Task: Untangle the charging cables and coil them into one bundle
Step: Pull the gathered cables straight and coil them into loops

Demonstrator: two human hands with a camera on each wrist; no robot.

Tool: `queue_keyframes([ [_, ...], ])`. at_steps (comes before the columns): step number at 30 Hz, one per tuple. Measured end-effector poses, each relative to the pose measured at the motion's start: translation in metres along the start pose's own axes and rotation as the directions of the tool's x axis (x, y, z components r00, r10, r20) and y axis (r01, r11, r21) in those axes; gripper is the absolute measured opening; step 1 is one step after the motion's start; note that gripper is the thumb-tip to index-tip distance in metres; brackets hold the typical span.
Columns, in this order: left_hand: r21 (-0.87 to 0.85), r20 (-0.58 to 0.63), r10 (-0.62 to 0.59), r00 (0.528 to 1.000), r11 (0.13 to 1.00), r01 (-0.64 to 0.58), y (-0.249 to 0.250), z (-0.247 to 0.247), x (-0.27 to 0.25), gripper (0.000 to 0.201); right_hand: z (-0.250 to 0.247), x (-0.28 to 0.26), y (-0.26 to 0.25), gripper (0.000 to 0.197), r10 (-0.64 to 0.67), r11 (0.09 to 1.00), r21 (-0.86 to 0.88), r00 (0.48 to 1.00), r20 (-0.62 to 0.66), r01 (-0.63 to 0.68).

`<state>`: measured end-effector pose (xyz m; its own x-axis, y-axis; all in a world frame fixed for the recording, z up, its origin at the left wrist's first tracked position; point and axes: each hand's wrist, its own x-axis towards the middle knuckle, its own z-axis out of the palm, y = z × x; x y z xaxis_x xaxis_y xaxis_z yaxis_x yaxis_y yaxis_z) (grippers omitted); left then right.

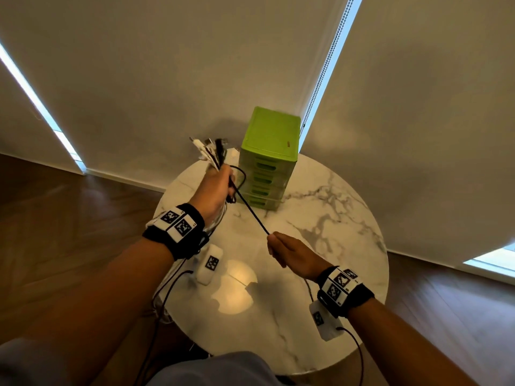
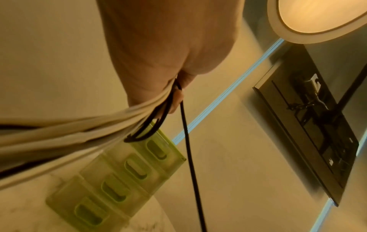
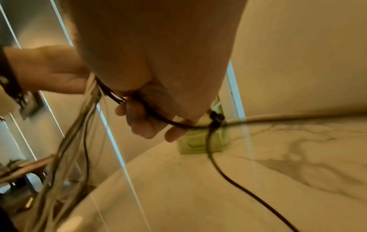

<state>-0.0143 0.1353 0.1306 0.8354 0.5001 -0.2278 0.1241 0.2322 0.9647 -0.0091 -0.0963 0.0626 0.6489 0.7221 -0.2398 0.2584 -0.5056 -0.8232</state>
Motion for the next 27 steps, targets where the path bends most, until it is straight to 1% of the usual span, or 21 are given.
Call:
queue_keyframes([
  [2,-0.024,-0.081,0.046,0.996,0.999,-0.048,0.007,-0.007,0.003,0.02,0.003,-0.007,0.017,0.047,0.084,0.996,-0.036,0.995,0.046,-0.083],
  [5,-0.059,-0.191,0.128,0.973,0.988,-0.141,0.017,-0.022,0.006,0.011,0.007,-0.019,0.045,0.046,0.255,0.962,-0.121,0.963,0.085,-0.244],
  [7,0.008,-0.166,0.2,0.966,0.98,-0.201,0.018,-0.029,0.002,0.008,0.005,-0.023,0.055,0.039,0.329,0.934,-0.172,0.942,0.066,-0.314],
  [8,0.057,-0.132,0.231,0.964,0.973,-0.225,0.016,-0.031,-0.002,0.005,0.003,-0.021,0.058,0.035,0.325,0.931,-0.188,0.945,0.034,-0.313],
  [10,0.149,-0.071,0.256,0.964,0.958,-0.244,0.011,-0.028,-0.011,0.005,-0.002,-0.012,0.05,0.029,0.236,0.951,-0.184,0.968,-0.088,-0.249],
  [12,0.168,-0.014,0.249,0.968,0.955,-0.243,0.005,-0.022,-0.019,0.003,-0.001,0.004,0.036,0.022,0.128,0.984,-0.098,0.97,-0.207,-0.15],
  [13,0.169,0.018,0.24,0.97,0.956,-0.24,0.003,-0.019,-0.023,0.006,0.0,0.012,0.029,0.018,0.106,0.992,-0.04,0.969,-0.222,-0.118],
  [14,0.171,0.046,0.233,0.971,0.956,-0.238,0.001,-0.016,-0.027,0.008,0.003,0.019,0.02,0.022,0.098,0.995,-0.002,0.974,-0.206,-0.1],
  [15,0.171,0.071,0.231,0.97,0.956,-0.24,0.0,-0.014,-0.029,0.009,0.007,0.025,0.012,0.035,0.1,0.995,0.043,0.984,-0.148,-0.095],
  [16,0.177,0.087,0.231,0.969,0.954,-0.243,-0.001,-0.014,-0.031,0.009,0.013,0.029,0.005,0.045,0.109,0.991,0.09,0.992,-0.061,-0.103],
  [17,0.186,0.088,0.23,0.969,0.952,-0.243,0.0,-0.014,-0.032,0.01,0.021,0.031,-0.001,0.049,0.113,0.982,0.148,0.993,0.031,-0.116],
  [18,0.188,0.077,0.227,0.971,0.953,-0.238,0.001,-0.016,-0.033,0.01,0.031,0.032,-0.005,0.049,0.12,0.974,0.178,0.986,0.118,-0.139],
  [20,0.148,0.056,0.225,0.973,0.962,-0.231,0.005,-0.02,-0.034,0.01,0.05,0.03,-0.002,0.041,0.116,0.974,0.164,0.969,0.22,-0.154],
  [21,0.118,0.042,0.23,0.972,0.965,-0.234,0.007,-0.023,-0.034,0.01,0.06,0.029,0.003,0.033,0.093,0.979,0.15,0.957,0.273,-0.138],
  [23,0.08,0.009,0.239,0.971,0.968,-0.239,0.012,-0.03,-0.035,0.01,0.074,0.026,0.009,0.009,0.033,0.987,0.134,0.925,0.379,-0.09],
  [24,0.072,-0.01,0.242,0.97,0.968,-0.241,0.014,-0.034,-0.034,0.01,0.077,0.024,0.012,0.01,0.018,0.991,0.116,0.914,0.404,-0.071],
  [25,0.062,-0.027,0.248,0.968,0.967,-0.246,0.016,-0.037,-0.034,0.009,0.078,0.025,0.014,0.019,0.017,0.993,0.096,0.912,0.409,-0.061],
  [26,0.041,-0.041,0.257,0.965,0.966,-0.256,0.018,-0.041,-0.034,0.009,0.077,0.026,0.016,0.028,0.041,0.995,0.069,0.925,0.378,-0.072],
  [27,0.014,-0.046,0.265,0.963,0.964,-0.264,0.019,-0.045,-0.034,0.008,0.073,0.027,0.021,0.036,0.072,0.995,0.049,0.947,0.313,-0.091],
])
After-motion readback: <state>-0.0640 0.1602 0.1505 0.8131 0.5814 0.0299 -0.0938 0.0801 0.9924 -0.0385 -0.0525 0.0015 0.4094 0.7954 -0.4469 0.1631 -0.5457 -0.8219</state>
